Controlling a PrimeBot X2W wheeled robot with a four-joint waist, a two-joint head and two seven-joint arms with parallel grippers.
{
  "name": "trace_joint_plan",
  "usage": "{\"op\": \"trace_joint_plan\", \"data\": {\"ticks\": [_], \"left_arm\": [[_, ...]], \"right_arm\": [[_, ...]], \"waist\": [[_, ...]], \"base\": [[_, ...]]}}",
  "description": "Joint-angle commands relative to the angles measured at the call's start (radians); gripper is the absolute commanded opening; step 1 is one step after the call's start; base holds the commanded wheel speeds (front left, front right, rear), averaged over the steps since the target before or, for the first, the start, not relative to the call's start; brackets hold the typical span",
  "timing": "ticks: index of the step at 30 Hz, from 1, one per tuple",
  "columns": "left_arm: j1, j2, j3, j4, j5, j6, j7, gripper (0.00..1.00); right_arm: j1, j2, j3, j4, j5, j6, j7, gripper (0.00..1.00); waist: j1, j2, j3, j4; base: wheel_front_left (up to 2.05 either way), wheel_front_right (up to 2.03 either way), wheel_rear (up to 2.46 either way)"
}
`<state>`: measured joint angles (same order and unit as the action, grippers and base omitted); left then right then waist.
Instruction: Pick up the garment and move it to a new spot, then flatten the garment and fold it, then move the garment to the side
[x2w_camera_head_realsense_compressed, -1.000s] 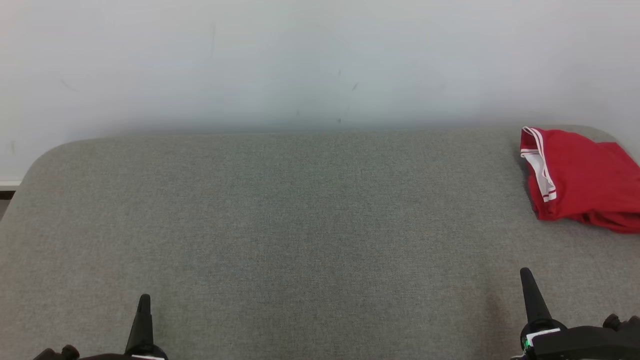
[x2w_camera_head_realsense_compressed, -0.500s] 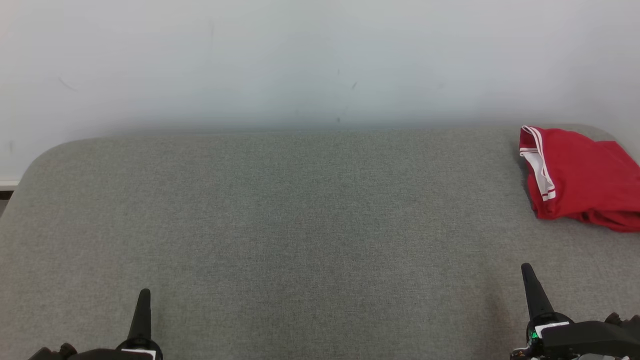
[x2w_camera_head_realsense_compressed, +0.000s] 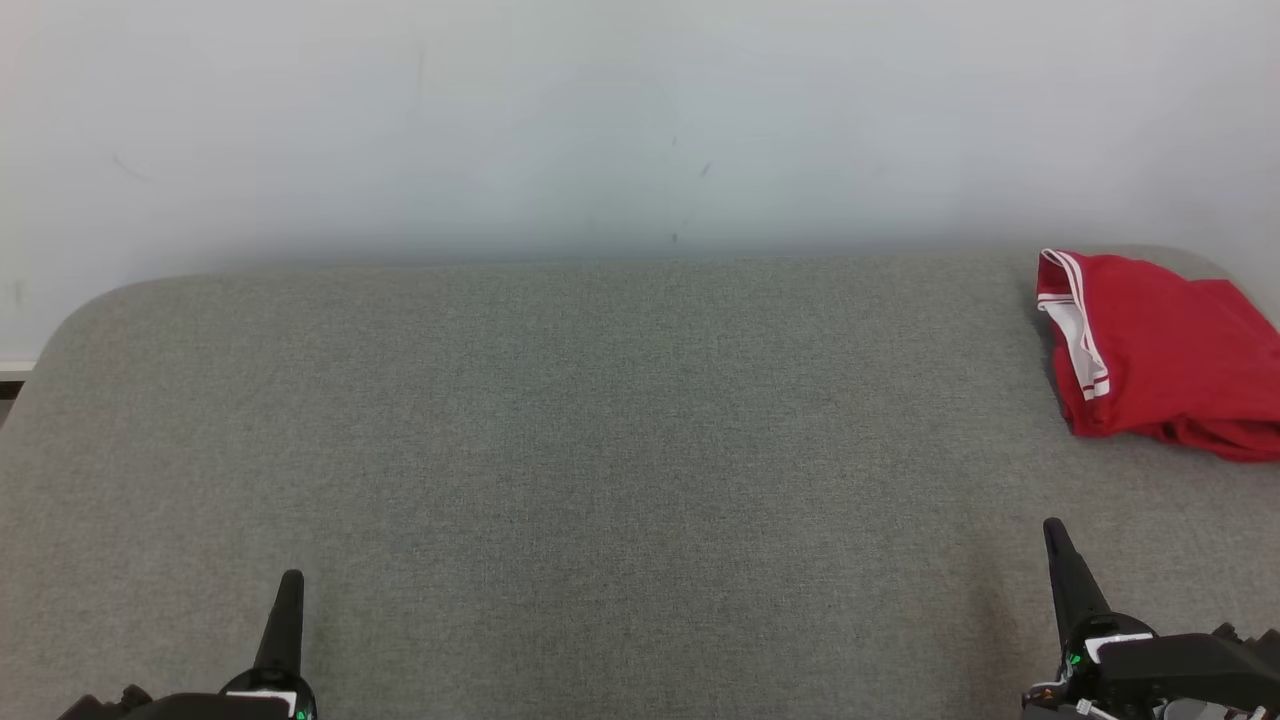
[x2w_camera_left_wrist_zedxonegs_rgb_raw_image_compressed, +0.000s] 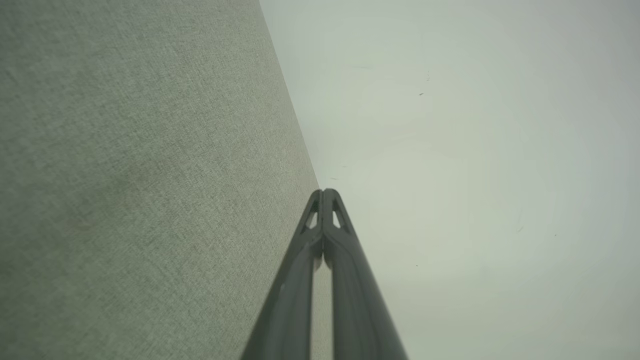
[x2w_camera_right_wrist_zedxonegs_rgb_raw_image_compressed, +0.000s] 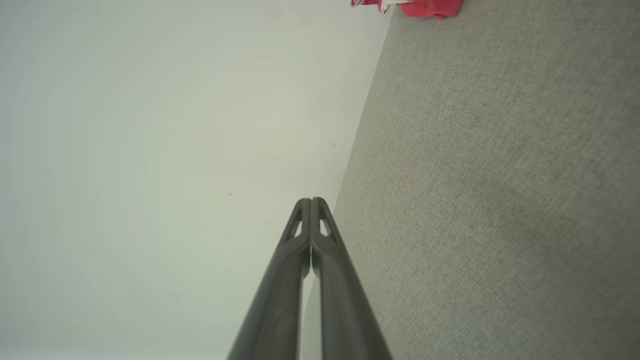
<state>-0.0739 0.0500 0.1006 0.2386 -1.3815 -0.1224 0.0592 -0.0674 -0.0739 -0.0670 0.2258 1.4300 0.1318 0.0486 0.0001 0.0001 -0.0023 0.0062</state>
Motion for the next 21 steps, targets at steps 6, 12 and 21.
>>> {"op": "trace_joint_plan", "data": {"ticks": [6,12,21], "left_arm": [[-0.022,0.001,0.006,0.000,-0.065,-0.004,0.016,0.00],[-0.029,0.001,0.009,0.002,-0.110,-0.006,0.028,0.00],[-0.037,0.001,0.012,0.005,-0.169,-0.009,0.041,0.00]], "right_arm": [[-0.019,0.005,-0.010,0.002,0.054,-0.002,0.014,0.00],[-0.029,0.007,-0.016,0.006,0.093,-0.002,0.025,0.00],[-0.036,0.010,-0.024,0.012,0.143,-0.002,0.039,0.00]], "waist": [[-0.0001,-0.0001,0.001,-0.001],[-0.0001,-0.0001,0.002,-0.002],[-0.0001,-0.0001,0.004,-0.004]], "base": [[0.00,0.00,0.00],[0.00,0.00,0.00],[0.00,0.00,0.00]]}}
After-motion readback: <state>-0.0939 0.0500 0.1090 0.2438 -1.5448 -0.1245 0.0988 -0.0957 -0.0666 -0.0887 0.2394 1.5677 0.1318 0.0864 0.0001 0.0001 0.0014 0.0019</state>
